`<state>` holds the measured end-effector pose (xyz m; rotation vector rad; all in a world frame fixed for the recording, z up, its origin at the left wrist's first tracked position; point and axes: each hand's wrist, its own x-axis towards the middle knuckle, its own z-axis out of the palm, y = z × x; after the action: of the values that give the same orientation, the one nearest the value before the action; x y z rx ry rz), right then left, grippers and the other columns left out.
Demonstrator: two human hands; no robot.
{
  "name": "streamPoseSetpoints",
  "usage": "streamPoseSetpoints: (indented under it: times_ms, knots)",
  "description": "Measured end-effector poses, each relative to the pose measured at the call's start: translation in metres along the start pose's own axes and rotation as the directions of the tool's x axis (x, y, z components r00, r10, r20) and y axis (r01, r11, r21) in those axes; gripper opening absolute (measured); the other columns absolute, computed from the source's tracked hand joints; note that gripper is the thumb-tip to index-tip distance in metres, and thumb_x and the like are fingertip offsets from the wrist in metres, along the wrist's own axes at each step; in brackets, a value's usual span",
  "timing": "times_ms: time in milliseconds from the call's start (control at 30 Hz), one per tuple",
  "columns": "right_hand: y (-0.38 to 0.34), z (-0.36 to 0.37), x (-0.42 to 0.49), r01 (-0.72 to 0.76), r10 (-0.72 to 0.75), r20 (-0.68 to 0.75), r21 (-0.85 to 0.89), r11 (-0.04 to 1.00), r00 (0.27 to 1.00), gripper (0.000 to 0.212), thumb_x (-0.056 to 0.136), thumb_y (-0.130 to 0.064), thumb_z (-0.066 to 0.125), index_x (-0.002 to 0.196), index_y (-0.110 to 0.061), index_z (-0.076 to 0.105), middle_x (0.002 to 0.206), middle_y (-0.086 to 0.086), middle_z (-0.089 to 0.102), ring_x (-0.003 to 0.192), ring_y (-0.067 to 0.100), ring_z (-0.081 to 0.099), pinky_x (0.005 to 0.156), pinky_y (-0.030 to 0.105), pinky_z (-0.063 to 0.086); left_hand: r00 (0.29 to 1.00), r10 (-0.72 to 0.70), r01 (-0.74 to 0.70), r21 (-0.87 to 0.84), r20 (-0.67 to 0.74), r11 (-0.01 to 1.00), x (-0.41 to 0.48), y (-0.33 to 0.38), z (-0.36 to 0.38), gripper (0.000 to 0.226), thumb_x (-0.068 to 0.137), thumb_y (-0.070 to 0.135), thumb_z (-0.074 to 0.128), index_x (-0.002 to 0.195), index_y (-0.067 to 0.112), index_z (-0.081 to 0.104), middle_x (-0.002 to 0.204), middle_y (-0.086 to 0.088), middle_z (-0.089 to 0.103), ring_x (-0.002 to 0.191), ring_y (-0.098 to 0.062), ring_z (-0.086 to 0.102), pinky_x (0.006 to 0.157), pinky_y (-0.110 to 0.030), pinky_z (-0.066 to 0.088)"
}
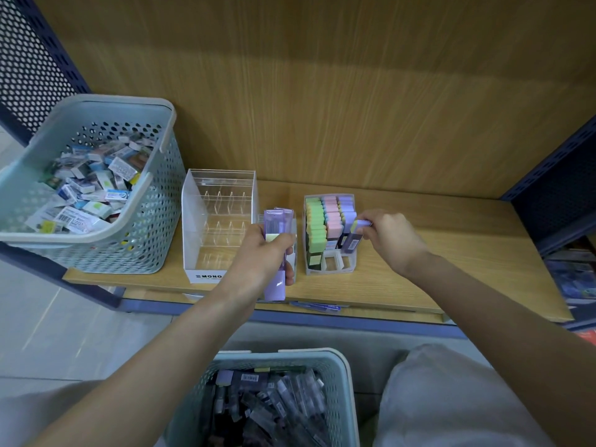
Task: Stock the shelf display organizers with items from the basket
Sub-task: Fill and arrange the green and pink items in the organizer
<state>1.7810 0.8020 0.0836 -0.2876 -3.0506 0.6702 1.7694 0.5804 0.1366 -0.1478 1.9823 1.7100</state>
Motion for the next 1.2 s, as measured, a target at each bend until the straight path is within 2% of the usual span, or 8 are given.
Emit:
streamPoseSetpoints:
  times_ms: [233,467,533,600,700,867,1000,1200]
  knots:
    - [0.006,0.014,0.002,0.068,-0.033,0.151,-0.236,0.969,0.988,0.032,0.094,-0.001,0.044,0.119,-0.016,0.057,0.116,0.003,0.055,0.094,0.021,0.061,0.073,0.032,0.047,0.999,-0.033,0.033,-0.009,0.015,0.999,-0.002,-0.002,0.000,0.008,0.091,0.007,0.049,0.094,0.015,0.046,0.066,-0.008,0.053,0.047,-0.018,0.051,0.054,-0.028,0.047]
    - [-0.009,0.011,-0.007,0.114,-0.121,0.015,-0.460,0.880,0.993,0.039,0.090,-0.003,0.051,0.127,-0.013,0.044,0.122,0.005,0.041,0.108,0.023,0.048,0.073,0.029,0.039,0.991,0.029,-0.035,0.047,0.132,0.998,-0.012,-0.005,0.001,0.007,0.099,0.016,0.044,0.094,0.015,0.049,0.076,-0.010,0.059,0.056,-0.017,0.058,0.035,-0.013,0.037]
    - [-0.023,0.006,-0.014,0.147,-0.183,-0.085,-0.322,0.935,0.979,0.032,0.094,-0.009,0.048,0.127,-0.012,0.047,0.120,0.004,0.045,0.107,0.021,0.048,0.074,0.026,0.035,0.988,0.031,-0.044,0.078,0.151,0.996,-0.012,-0.006,0.000,0.011,0.099,0.017,0.044,0.090,0.018,0.050,0.078,-0.008,0.061,0.055,-0.014,0.060,0.040,-0.015,0.042]
    - [-0.044,0.000,-0.023,0.161,-0.151,-0.212,0.030,0.987,0.966,0.025,0.097,-0.019,0.047,0.121,-0.013,0.053,0.111,0.000,0.049,0.096,0.016,0.054,0.072,0.022,0.037,0.984,0.038,-0.055,0.093,0.174,0.994,-0.010,-0.009,-0.001,0.010,0.099,0.016,0.045,0.093,0.019,0.052,0.082,-0.004,0.062,0.055,-0.011,0.061,0.050,-0.020,0.049]
    - [-0.074,-0.006,-0.036,0.108,-0.082,-0.076,0.464,0.879,0.994,0.029,0.095,-0.027,0.052,0.123,-0.018,0.054,0.106,-0.009,0.051,0.086,0.008,0.057,0.072,0.010,0.041,0.967,0.067,-0.103,0.141,0.244,0.985,-0.008,-0.012,0.000,0.012,0.099,0.014,0.045,0.107,0.015,0.053,0.086,-0.001,0.063,0.059,-0.013,0.063,0.066,-0.026,0.053]
    - [-0.079,-0.014,-0.042,-0.015,-0.106,0.141,0.665,0.747,0.984,0.009,0.086,-0.014,0.066,0.092,-0.020,0.063,0.075,-0.012,0.062,0.066,0.016,0.061,0.074,0.036,0.052,0.946,0.079,-0.132,0.151,0.314,0.980,-0.014,-0.012,0.007,0.020,0.098,0.011,0.045,0.115,0.014,0.054,0.087,-0.004,0.065,0.064,-0.020,0.063,0.077,-0.039,0.054]
    - [-0.073,-0.026,-0.041,-0.072,-0.043,0.132,0.752,0.656,0.990,0.013,0.081,-0.005,0.069,0.080,-0.017,0.065,0.067,-0.002,0.063,0.057,-0.001,0.059,0.060,0.015,0.051,0.952,0.077,-0.129,0.160,0.296,0.979,-0.014,-0.013,0.009,0.014,0.097,0.014,0.048,0.107,0.018,0.056,0.092,-0.001,0.068,0.068,-0.016,0.067,0.073,-0.034,0.055]
    - [-0.053,-0.040,-0.042,-0.124,0.125,0.066,0.834,0.537,0.990,0.012,0.081,-0.004,0.069,0.082,-0.015,0.064,0.075,0.002,0.062,0.059,0.001,0.063,0.060,0.013,0.053,0.985,0.098,-0.112,0.095,0.139,0.989,-0.007,-0.014,-0.002,0.005,0.096,0.011,0.050,0.097,0.007,0.053,0.069,-0.007,0.059,0.051,-0.017,0.056,0.057,-0.027,0.053]
